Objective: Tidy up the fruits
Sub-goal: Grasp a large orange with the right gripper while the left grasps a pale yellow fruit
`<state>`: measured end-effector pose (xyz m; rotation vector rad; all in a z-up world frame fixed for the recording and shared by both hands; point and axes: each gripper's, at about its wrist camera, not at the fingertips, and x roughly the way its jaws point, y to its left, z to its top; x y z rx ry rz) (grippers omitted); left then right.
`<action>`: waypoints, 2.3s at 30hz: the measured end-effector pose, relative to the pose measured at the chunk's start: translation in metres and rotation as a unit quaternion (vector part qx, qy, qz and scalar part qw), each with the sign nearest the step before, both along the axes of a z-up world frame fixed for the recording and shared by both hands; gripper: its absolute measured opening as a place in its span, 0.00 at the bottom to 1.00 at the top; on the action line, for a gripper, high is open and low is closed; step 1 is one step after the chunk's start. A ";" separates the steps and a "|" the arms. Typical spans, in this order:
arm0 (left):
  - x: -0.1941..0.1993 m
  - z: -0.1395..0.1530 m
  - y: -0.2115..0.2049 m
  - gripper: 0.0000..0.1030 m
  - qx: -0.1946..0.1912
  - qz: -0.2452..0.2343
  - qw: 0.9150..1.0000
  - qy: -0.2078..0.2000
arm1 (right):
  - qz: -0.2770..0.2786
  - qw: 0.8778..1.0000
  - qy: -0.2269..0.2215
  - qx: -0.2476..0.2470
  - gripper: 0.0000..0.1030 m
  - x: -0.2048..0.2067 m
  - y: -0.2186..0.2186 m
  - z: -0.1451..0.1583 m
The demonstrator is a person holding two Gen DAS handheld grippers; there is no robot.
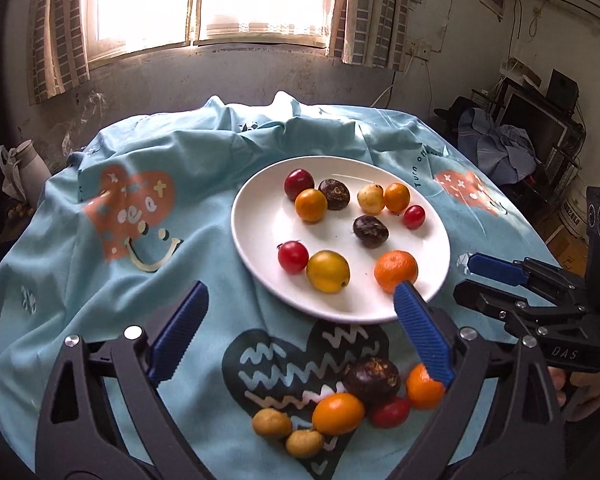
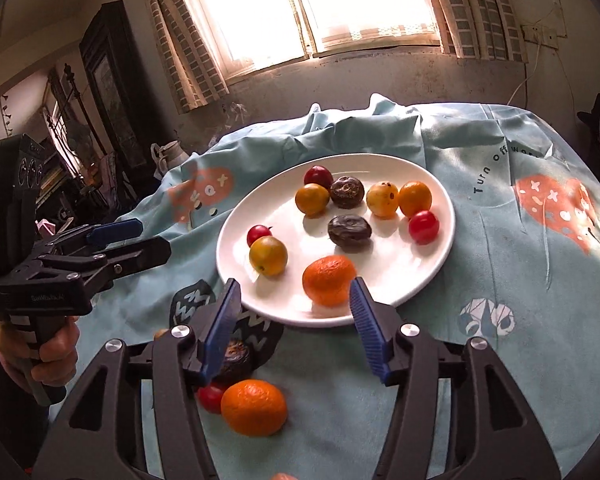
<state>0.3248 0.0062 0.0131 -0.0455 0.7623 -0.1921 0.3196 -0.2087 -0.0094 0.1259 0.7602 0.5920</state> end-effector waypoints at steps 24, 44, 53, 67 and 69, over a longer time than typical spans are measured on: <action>-0.085 -0.043 0.023 0.96 -0.017 0.028 0.999 -0.002 | 0.035 0.996 0.082 -0.019 0.56 -0.043 0.023 -0.051; -0.087 -0.041 0.027 0.96 -0.011 0.024 1.000 -0.004 | 0.032 0.992 0.122 0.021 0.45 -0.033 0.013 -0.061; -0.087 -0.067 -0.001 0.45 0.024 -0.078 0.996 0.045 | 0.004 0.994 0.108 0.033 0.45 -0.032 0.000 -0.050; -0.067 -0.086 -0.008 0.34 0.062 -0.062 0.994 0.060 | 0.006 0.993 0.117 0.029 0.45 -0.033 0.002 -0.050; -0.065 -0.088 -0.009 0.33 0.064 -0.062 0.994 0.061 | 0.006 0.993 0.117 0.028 0.45 -0.033 0.002 -0.050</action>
